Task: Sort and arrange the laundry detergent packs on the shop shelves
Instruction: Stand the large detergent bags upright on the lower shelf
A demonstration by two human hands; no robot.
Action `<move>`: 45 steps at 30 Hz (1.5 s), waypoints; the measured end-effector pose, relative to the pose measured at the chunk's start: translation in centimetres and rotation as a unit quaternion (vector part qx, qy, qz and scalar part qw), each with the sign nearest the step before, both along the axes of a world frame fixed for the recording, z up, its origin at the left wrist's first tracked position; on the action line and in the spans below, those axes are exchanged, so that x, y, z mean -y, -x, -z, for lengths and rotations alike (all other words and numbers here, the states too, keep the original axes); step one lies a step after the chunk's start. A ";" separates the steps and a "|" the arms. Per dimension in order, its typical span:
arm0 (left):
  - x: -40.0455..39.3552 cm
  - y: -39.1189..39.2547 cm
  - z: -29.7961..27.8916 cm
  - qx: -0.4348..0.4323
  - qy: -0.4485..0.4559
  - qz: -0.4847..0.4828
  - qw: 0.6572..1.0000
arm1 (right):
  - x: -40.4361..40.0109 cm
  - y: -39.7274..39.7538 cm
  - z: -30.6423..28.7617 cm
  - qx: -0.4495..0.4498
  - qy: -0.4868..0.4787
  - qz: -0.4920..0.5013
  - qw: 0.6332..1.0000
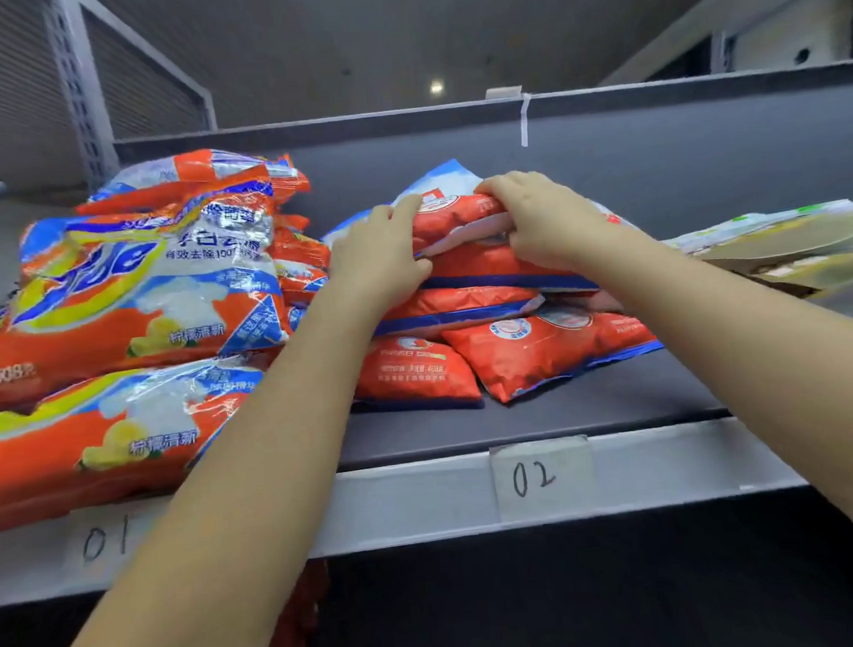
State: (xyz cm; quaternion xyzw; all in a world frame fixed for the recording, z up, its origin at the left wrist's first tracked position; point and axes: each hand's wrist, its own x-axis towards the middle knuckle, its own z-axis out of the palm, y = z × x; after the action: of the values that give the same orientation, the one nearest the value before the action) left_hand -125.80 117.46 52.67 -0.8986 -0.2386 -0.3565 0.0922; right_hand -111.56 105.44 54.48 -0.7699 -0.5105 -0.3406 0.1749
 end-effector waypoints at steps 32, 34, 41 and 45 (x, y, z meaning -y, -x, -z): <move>16.1 12.1 10.7 0.150 0.122 0.035 0.981 | 18.1 7.2 12.3 -0.063 -0.066 -0.155 0.984; 16.9 12.6 11.4 0.154 0.127 0.060 0.978 | 18.5 7.2 13.1 -0.072 -0.077 -0.161 0.981; 17.4 13.2 11.0 0.281 0.413 0.119 0.858 | 18.7 7.6 15.5 -0.099 -0.119 -0.210 0.965; 16.2 12.4 10.6 0.386 0.507 0.135 0.759 | 18.3 7.7 16.0 -0.113 -0.142 -0.215 0.960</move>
State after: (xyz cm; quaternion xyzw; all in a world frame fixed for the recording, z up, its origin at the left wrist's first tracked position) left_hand -138.22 101.30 42.03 -0.6236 -0.2763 -0.5089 -0.5252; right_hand -119.30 87.13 38.53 -0.6424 -0.5873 -0.2753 0.4082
